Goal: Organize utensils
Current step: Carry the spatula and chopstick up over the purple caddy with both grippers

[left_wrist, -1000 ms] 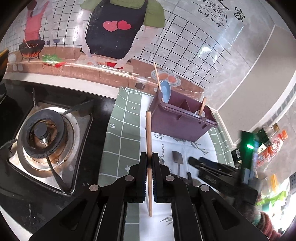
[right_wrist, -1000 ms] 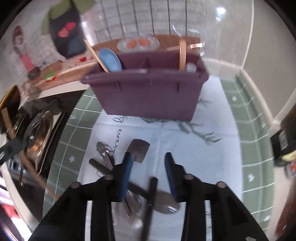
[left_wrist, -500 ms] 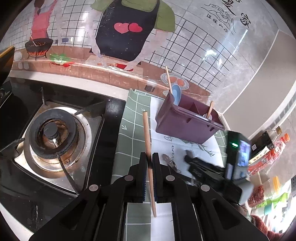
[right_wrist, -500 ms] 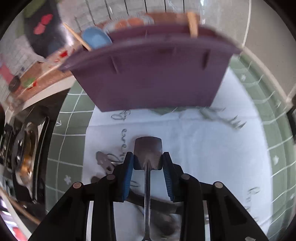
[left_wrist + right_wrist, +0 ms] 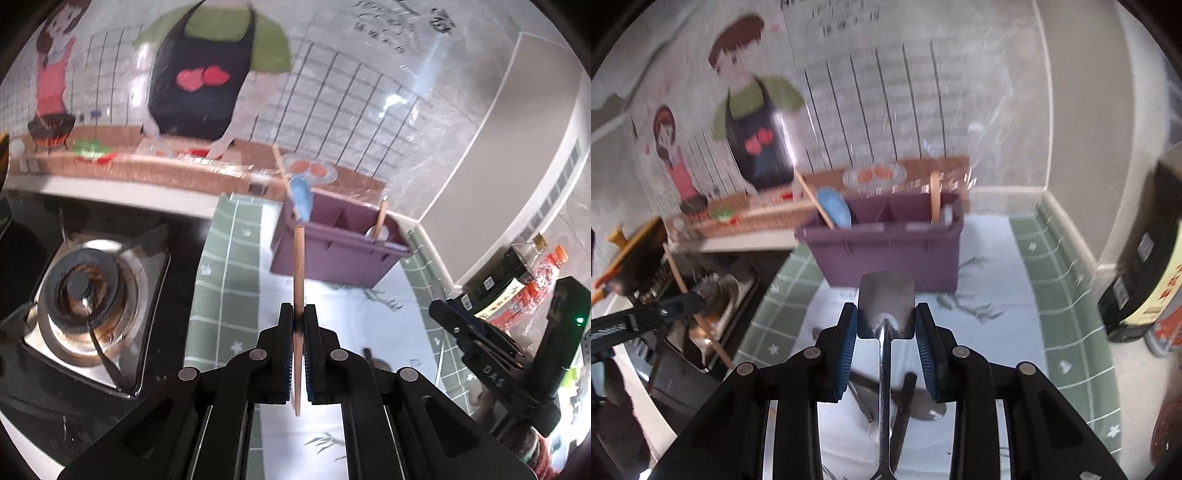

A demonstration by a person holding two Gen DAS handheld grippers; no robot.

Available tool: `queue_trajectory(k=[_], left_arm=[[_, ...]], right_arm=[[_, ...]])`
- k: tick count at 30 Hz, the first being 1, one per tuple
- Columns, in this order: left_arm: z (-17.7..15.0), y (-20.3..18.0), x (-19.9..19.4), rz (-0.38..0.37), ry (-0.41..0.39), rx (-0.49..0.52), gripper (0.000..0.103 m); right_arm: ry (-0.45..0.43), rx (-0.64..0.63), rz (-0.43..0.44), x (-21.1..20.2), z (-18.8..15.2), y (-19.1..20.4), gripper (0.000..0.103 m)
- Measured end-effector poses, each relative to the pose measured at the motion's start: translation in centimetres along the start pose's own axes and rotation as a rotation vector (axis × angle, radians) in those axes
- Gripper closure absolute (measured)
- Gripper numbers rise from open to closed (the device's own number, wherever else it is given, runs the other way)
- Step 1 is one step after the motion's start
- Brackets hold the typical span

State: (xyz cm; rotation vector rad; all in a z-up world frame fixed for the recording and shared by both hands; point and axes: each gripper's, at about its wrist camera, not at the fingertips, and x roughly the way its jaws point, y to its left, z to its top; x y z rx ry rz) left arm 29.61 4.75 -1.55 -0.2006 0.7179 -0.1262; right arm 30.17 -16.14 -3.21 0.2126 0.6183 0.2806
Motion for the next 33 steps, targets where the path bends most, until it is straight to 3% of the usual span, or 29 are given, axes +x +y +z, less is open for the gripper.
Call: queue_trajectory(k=[5, 11, 14, 17, 21, 28, 33], left_arm=[[2.9, -2.8, -2.5, -0.030, -0.092, 0.051, 0.098], [10.3, -6.2, -7.2, -0.095, -0.294, 0.132, 0.098], [13.1, -7.5, -7.5, -0.101, -0.362, 0.157, 0.098], [15.1, -7.8, -5.8, -0.090, -0.377, 0.163, 0.098], [16.7, -6.9, -1.3, -0.079, -0.340, 0.158, 0.098], [15.9, -6.1, 6.5, -0.071, -0.280, 0.171, 0.098], [15.0, -5.7, 10.4, -0.046, -0.223, 0.169, 0.098]], right_arm=[[-0.120, 0.007, 0.032, -3.4, 3.0, 0.0, 0.074], [-0.384, -0.089, 0.023, -8.8, 11.3, 1.1, 0.074], [-0.468, -0.104, 0.018, -8.9, 14.7, 1.0, 0.074], [-0.469, -0.093, 0.000, -6.3, 16.9, 0.4, 0.074], [-0.410, -0.072, -0.026, -1.2, 17.3, -0.1, 0.074], [-0.327, -0.069, -0.088, 7.1, 16.1, -0.8, 0.074], [-0.283, -0.064, -0.115, 11.0, 14.5, -1.5, 0.074]])
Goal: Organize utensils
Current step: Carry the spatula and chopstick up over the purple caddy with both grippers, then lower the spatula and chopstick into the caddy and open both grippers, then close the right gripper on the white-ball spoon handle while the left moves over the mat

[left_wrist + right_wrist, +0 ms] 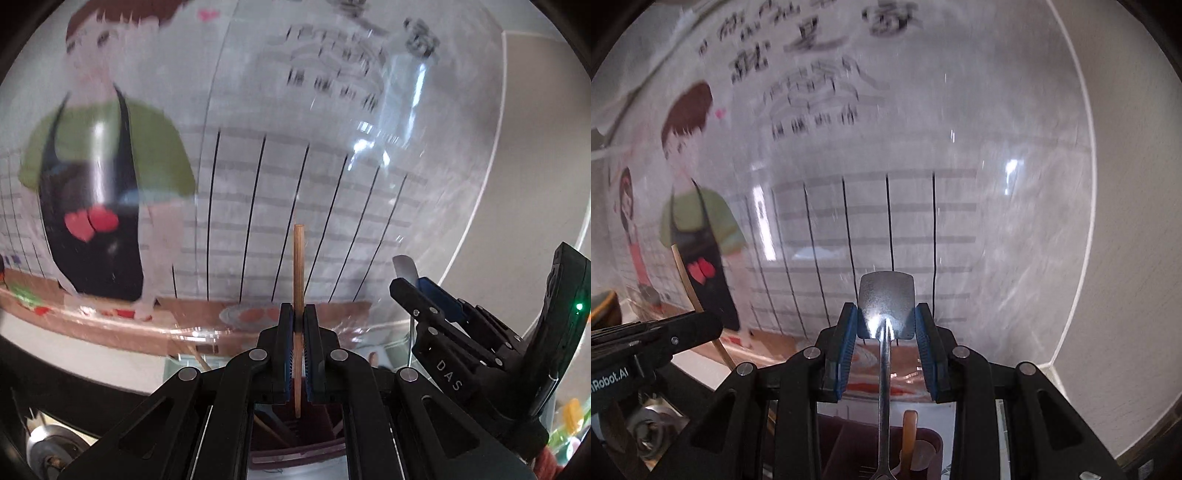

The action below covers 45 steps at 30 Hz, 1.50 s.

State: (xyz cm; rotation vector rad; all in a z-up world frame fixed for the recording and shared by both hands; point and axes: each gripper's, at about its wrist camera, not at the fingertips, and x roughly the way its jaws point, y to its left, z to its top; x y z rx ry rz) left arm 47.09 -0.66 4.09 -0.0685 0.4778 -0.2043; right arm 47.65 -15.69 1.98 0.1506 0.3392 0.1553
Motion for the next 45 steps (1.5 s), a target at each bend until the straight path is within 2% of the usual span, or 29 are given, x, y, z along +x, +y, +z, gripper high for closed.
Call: queue_trajectory(k=[8, 16, 18, 19, 22, 23, 27, 30, 31, 35, 37, 40, 43, 45], left_arm=[[-2.3, 0.8, 3.1, 0.021, 0.079, -0.002, 0.098], [-4.6, 1.9, 5.7, 0.026, 0.203, -0.057, 0.098], [-5.0, 2.3, 6.1, 0.004, 0.242, -0.085, 0.098], [-5.1, 2.4, 6.3, -0.005, 0.269, -0.102, 0.097], [-5.5, 2.7, 6.1, -0.022, 0.293, -0.130, 0.097], [-5.6, 2.7, 5.7, -0.009, 0.291, -0.122, 0.096], [-5.7, 2.6, 3.8, -0.011, 0.293, -0.114, 0.093], [-5.7, 2.7, 1.4, -0.005, 0.277, -0.128, 0.075], [-5.7, 2.7, 0.3, -0.002, 0.269, -0.136, 0.071], [-6.6, 2.3, -2.3, 0.001, 0.283, -0.117, 0.069], [-7.8, 1.8, -3.0, -0.005, 0.321, -0.079, 0.069], [-10.5, 1.0, -2.4, -0.036, 0.429, -0.035, 0.069], [-13.0, 0.7, -2.0, -0.067, 0.515, -0.037, 0.069], [-14.7, 0.7, -2.1, -0.070, 0.552, -0.060, 0.069]], right_arm=[[0.064, 0.019, -0.016, 3.2, -3.0, -1.3, 0.074], [0.153, 0.047, 0.008, 4.3, -5.3, -2.1, 0.073], [0.180, 0.052, 0.015, 4.2, -5.7, -2.1, 0.073], [0.194, 0.054, 0.020, 4.2, -5.9, -2.1, 0.069], [0.213, 0.049, 0.012, 3.4, -6.2, -2.0, 0.044], [0.209, 0.045, -0.001, 2.8, -6.3, -2.0, 0.041], [0.224, 0.033, 0.000, -0.3, -6.1, -2.5, 0.039], [0.224, 0.016, -0.029, -3.4, -6.0, -3.2, 0.031], [0.223, 0.008, -0.040, -4.3, -6.0, -3.4, 0.026], [0.247, -0.039, -0.079, -8.1, -6.6, -3.7, 0.003], [0.278, -0.091, -0.099, -9.3, -7.5, -3.4, 0.002], [0.324, -0.160, -0.093, -10.8, -9.1, -2.6, 0.000], [0.364, -0.217, -0.078, -12.3, -11.2, -1.7, 0.000], [0.398, -0.245, -0.038, -13.0, -12.7, -0.9, 0.000]])
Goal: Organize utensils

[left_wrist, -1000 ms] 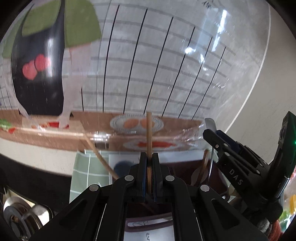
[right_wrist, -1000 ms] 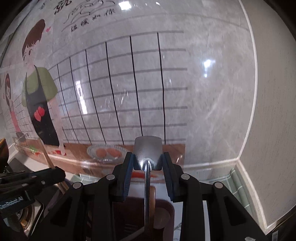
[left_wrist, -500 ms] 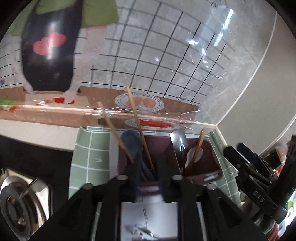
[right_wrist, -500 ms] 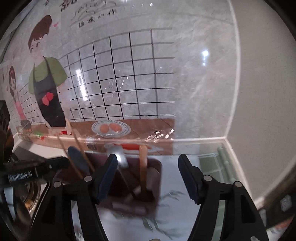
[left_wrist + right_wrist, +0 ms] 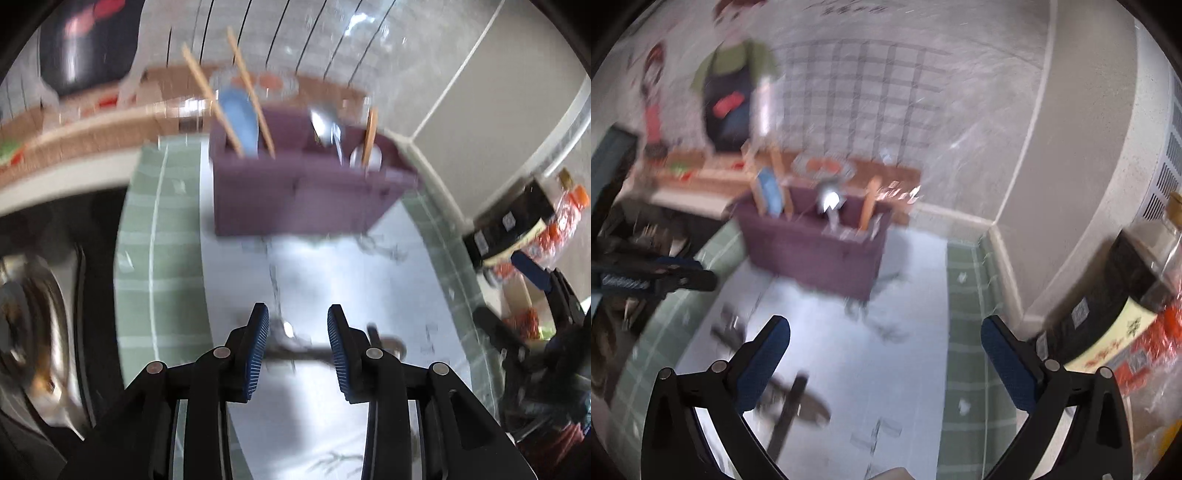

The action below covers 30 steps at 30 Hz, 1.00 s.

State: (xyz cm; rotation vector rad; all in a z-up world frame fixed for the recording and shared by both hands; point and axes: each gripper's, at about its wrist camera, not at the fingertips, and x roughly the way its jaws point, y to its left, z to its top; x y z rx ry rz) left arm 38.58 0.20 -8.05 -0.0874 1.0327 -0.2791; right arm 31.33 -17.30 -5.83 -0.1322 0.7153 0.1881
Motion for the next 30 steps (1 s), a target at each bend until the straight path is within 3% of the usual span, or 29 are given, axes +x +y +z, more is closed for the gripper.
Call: queue_trajectory(k=[3, 5, 6, 8, 10, 15, 17, 22, 30], left_arm=[[-2.0, 0.4, -0.2, 0.030, -0.005, -0.028, 0.069], [-3.1, 1.0, -0.8, 0.045, -0.014, -0.050, 0.069], [-3.5, 1.5, -1.2, 0.047, -0.018, -0.063, 0.069], [-4.0, 2.1, -1.7, 0.051, -0.024, -0.084, 0.069], [-4.6, 2.9, -2.2, 0.056, -0.029, -0.099, 0.069], [-5.5, 4.4, -3.1, 0.065, -0.047, -0.137, 0.069], [-5.7, 4.9, -3.2, 0.066, -0.050, -0.154, 0.069], [-5.7, 4.8, -2.7, 0.060, -0.040, -0.159, 0.069], [-5.1, 2.9, -2.1, 0.028, -0.049, -0.099, 0.069]], right_arm=[[0.087, -0.024, 0.144, 0.6, -1.9, 1.4, 0.000], [0.128, -0.017, 0.235, 1.2, -3.0, 2.2, 0.006], [0.144, -0.019, 0.264, 1.5, -3.4, 2.6, 0.011], [0.188, -0.029, 0.312, 2.4, -3.9, 3.7, 0.042], [0.223, -0.036, 0.357, 3.3, -4.1, 4.7, 0.047], [0.246, -0.117, 0.313, 4.6, -4.6, 7.0, 0.051], [0.266, -0.142, 0.298, 5.0, -4.9, 7.2, 0.065], [0.289, -0.129, 0.289, 5.5, -5.3, 6.6, 0.083], [0.167, -0.071, 0.259, 0.6, -3.6, 2.8, 0.083]])
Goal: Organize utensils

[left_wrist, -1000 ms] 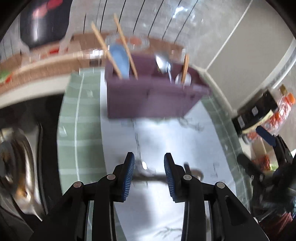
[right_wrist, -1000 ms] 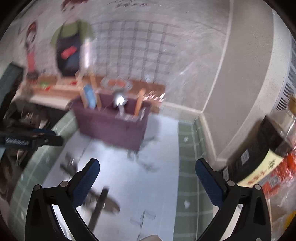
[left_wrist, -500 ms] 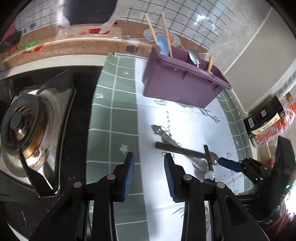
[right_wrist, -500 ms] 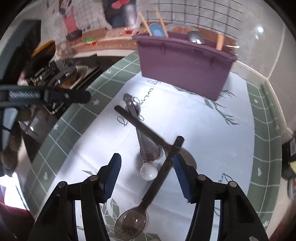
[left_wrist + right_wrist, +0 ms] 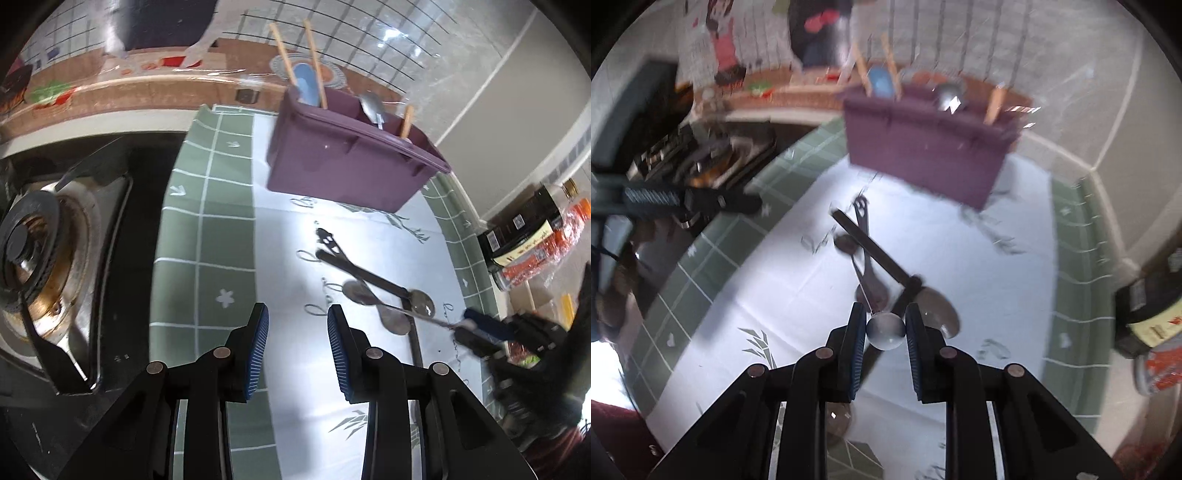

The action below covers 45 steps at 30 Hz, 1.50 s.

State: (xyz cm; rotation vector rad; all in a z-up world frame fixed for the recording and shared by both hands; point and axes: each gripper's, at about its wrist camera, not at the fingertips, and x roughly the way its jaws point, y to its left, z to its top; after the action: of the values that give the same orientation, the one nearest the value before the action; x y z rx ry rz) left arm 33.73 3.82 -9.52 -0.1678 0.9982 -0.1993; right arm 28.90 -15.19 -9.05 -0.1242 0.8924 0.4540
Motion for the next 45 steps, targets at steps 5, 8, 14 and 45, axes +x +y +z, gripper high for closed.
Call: queue_trajectory(k=[5, 8, 14, 45], left_arm=[[-0.5, -2.4, 0.6, -0.005, -0.002, 0.093, 0.069], [-0.7, -3.5, 0.9, -0.020, 0.012, 0.129, 0.069], [0.4, -7.5, 3.2, -0.135, 0.067, 0.202, 0.069], [2.1, -11.8, 10.1, -0.153, 0.327, 0.390, 0.069]], right_arm=[[0.034, 0.050, -0.002, -0.3, -0.6, -1.3, 0.083], [0.091, 0.060, -0.023, 0.9, -2.2, -1.9, 0.083], [0.137, 0.123, -0.019, 1.2, -4.3, -3.4, 0.083], [0.199, 0.333, -0.188, 0.1, -7.9, -9.4, 0.052]])
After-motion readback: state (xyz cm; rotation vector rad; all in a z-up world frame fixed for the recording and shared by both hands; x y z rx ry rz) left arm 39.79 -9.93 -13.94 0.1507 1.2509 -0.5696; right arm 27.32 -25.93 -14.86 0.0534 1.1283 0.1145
